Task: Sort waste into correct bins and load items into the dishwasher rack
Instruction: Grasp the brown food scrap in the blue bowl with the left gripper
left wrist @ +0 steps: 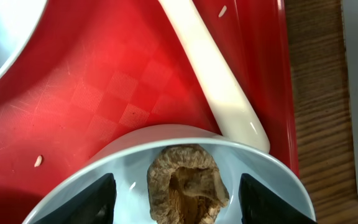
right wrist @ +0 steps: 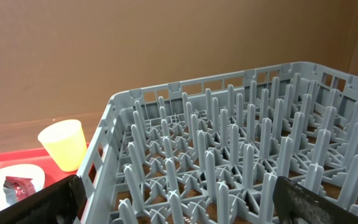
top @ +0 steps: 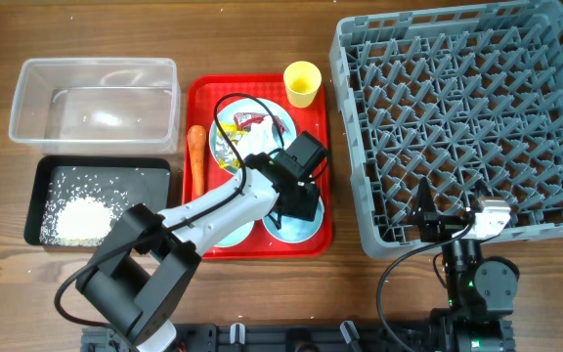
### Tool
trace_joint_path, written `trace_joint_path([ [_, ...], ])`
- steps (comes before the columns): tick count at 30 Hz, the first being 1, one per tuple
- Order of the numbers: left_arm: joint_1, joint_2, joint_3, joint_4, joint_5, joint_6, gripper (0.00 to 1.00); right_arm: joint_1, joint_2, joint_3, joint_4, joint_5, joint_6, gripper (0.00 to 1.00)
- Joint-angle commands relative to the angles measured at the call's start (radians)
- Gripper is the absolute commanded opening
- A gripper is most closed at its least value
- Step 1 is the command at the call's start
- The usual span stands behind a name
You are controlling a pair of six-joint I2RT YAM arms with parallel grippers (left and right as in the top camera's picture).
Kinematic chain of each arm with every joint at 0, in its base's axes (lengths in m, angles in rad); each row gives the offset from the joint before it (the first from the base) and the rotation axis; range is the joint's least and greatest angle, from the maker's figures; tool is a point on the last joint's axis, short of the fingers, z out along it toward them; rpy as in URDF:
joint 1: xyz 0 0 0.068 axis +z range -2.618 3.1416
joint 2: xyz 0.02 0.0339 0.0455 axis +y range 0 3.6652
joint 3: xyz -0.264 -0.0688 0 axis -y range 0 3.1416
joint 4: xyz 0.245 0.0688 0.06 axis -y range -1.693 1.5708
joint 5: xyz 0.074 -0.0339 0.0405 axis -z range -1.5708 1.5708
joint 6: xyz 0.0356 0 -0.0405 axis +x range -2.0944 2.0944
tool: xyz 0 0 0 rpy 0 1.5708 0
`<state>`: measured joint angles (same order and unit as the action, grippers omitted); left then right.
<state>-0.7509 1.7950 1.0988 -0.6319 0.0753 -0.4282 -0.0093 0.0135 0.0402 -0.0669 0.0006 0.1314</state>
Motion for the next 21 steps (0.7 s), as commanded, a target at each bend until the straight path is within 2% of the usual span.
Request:
trace_joint_path([
  [1, -0.005, 0.018, -0.003, 0.004, -0.003, 0.000, 0.62, 0.004, -0.009, -0.003, 0.003, -0.009, 0.009, 1.00],
  [6, -0.005, 0.021, -0.003, 0.005, 0.002, 0.001, 0.61, 0.004, -0.009, -0.003, 0.003, -0.009, 0.010, 1.00],
  [14, -0.005, 0.021, -0.003, 0.005, 0.002, 0.001, 0.50, 0.004, -0.009, -0.003, 0.003, -0.009, 0.009, 1.00],
  [21, -0.005, 0.034, -0.003, 0.009, 0.003, 0.000, 0.53, 0.004, -0.009, -0.003, 0.003, -0.009, 0.009, 1.00],
])
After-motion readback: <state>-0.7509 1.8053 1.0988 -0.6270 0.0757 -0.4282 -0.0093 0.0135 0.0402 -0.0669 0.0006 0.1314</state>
